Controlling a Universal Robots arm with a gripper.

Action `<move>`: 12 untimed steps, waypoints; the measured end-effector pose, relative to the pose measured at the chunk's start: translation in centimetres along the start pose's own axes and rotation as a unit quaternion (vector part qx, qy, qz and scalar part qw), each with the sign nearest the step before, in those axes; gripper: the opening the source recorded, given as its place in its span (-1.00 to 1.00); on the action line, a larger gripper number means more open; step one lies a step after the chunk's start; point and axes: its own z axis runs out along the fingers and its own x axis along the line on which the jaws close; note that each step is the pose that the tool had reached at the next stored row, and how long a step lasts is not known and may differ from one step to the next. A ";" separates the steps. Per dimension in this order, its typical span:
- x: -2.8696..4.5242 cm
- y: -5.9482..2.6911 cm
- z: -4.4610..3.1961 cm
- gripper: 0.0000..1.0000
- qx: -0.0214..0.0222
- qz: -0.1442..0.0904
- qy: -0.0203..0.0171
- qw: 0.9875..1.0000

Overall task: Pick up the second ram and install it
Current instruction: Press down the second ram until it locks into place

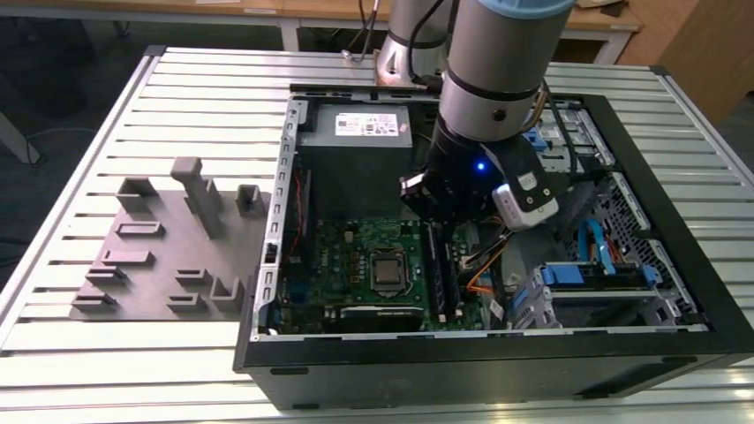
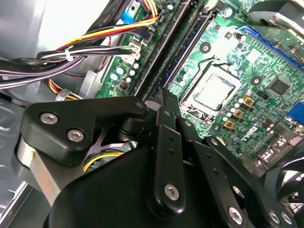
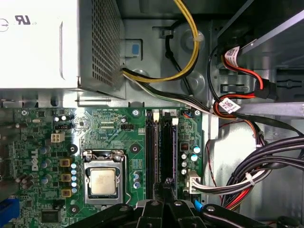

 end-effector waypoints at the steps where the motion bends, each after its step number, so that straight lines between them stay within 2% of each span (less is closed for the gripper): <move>1: 0.04 0.04 0.08 -0.79 -0.002 0.000 0.000 1.000; 3: 0.11 0.30 0.35 -0.79 -0.005 0.000 0.000 1.000; 5: 0.15 0.75 0.72 -0.79 -0.005 0.000 0.000 1.000; 10: 0.30 2.50 1.57 -0.79 -0.005 0.000 0.000 1.000; 12: 0.48 2.79 1.95 -0.79 -0.006 0.000 0.000 1.000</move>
